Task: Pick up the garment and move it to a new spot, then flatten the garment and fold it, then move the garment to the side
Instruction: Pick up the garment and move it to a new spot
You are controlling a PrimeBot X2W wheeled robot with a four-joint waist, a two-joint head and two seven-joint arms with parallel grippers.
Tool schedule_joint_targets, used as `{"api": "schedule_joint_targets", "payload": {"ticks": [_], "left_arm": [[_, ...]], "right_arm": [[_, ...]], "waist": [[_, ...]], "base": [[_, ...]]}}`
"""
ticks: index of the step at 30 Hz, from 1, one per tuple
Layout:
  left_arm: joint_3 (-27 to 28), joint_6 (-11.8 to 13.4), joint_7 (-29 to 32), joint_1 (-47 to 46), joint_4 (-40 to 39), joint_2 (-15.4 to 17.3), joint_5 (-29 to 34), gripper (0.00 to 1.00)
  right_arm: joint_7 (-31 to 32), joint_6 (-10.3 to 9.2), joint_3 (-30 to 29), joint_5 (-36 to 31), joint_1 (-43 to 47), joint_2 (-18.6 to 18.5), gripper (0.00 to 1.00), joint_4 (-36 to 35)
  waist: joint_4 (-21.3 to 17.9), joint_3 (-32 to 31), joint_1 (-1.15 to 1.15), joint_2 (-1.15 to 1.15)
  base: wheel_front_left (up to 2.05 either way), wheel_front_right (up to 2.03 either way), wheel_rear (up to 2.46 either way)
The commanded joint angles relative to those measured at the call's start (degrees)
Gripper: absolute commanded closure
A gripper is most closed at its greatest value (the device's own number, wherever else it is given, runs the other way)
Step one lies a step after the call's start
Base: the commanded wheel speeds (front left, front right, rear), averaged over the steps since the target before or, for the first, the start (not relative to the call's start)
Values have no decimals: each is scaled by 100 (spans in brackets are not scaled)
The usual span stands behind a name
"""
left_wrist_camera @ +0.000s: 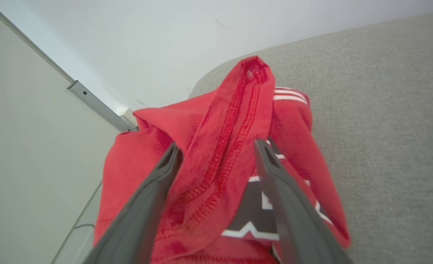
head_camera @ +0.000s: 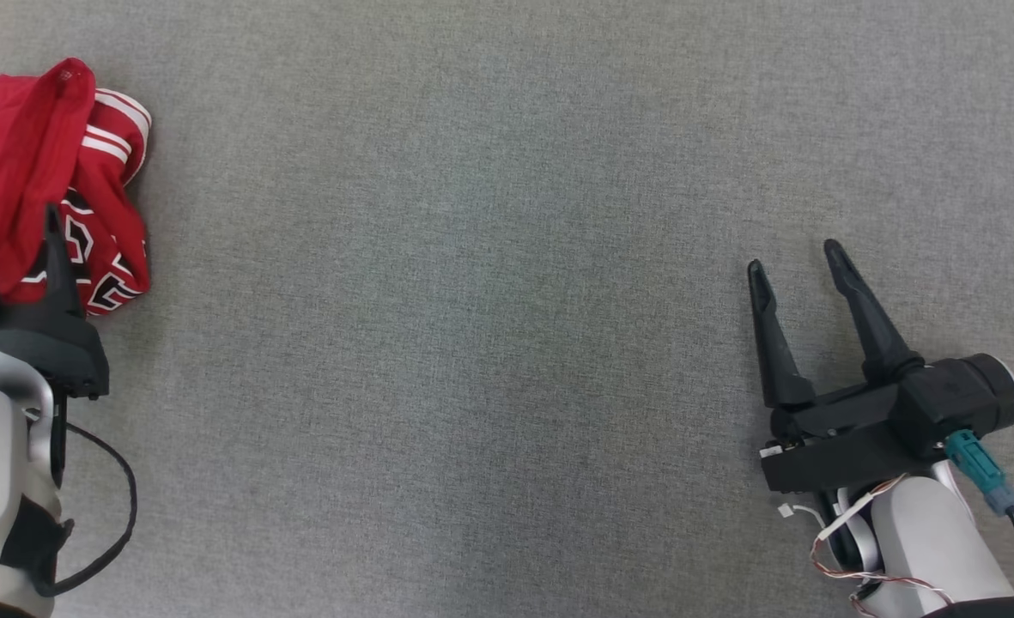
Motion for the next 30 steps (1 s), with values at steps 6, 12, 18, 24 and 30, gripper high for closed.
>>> {"api": "schedule_joint_targets", "payload": {"ticks": [6,12,18,24,30], "left_arm": [[-37,-18,-19,55,25,-6,23,44],[-35,56,-19,56,167,-5,26,91],[-133,251,-19,116,130,17,195,100],[-462,369,-19,250,-1045,219,654,100],[-875,85,-18,233,-1948,344,874,100]], "right_arm": [[1,-15,36,35,-24,57,0,91],[1,-14,-14,53,46,53,0,148],[1,-14,-43,69,72,142,0,242],[1,-15,-33,135,130,379,0,377],[1,-14,-8,231,149,630,0,552]], "waist": [[-19,-56,0,-1],[-53,-109,0,-1],[-44,-269,0,-1],[-12,-694,0,-1],[-142,-1132,0,-1]], "base": [[0,0,0],[0,0,0],[0,0,0],[0,0,0],[0,0,0]]}}
